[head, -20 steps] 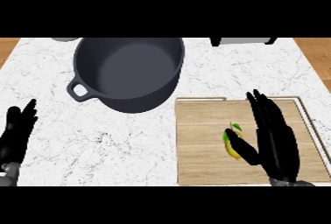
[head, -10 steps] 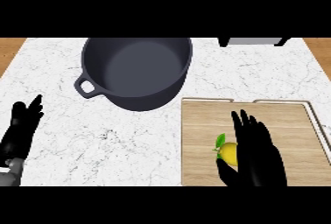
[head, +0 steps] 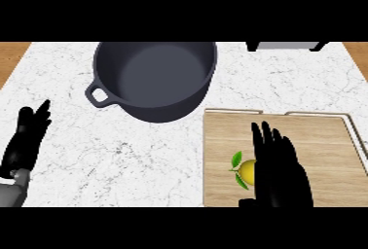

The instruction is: Pick the lemon from the tray and place it in the pot

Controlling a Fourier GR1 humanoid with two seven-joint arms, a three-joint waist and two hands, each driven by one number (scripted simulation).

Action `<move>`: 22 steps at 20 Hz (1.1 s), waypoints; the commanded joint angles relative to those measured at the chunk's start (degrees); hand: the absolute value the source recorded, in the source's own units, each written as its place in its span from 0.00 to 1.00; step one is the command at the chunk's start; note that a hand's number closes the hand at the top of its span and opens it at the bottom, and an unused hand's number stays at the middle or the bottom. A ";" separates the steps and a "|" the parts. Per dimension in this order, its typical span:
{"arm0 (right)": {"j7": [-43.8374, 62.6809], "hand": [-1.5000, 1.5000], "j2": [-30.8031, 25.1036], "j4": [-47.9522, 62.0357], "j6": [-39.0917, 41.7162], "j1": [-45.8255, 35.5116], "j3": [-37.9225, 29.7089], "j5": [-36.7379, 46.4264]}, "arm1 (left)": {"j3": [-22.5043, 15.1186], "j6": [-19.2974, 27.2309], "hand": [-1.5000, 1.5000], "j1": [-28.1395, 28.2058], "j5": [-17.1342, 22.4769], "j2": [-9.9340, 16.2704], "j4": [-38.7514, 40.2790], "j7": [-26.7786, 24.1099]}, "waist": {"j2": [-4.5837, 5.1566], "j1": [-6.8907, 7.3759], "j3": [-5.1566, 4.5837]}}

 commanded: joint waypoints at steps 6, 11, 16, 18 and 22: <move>5.10 0.00 4.53 5.95 9.25 -1.02 -7.41 2.29 | -0.92 0.45 0.50 1.19 -2.46 -2.98 1.87 -2.39 | 0.28 0.47 0.11; 1.31 0.00 7.62 6.99 8.40 -0.39 -7.90 5.71 | 2.79 -3.01 0.50 -1.37 -1.17 -1.86 2.49 -1.17 | 0.19 0.26 0.15; -2.23 0.00 8.05 11.35 9.56 -3.46 -11.95 8.02 | 3.07 -1.41 0.50 2.75 -3.01 -3.07 -2.75 0.32 | 0.15 0.66 0.17; 0.41 0.00 10.41 11.41 9.62 -1.79 -8.81 10.79 | 2.45 -2.31 0.50 -1.99 -4.04 -3.76 0.37 2.16 | 0.16 0.19 0.16; -3.38 0.00 10.43 17.36 6.74 -0.94 -12.52 10.52 | 5.77 -5.59 0.50 2.01 -1.85 -1.92 -0.38 -0.93 | 0.22 0.73 0.16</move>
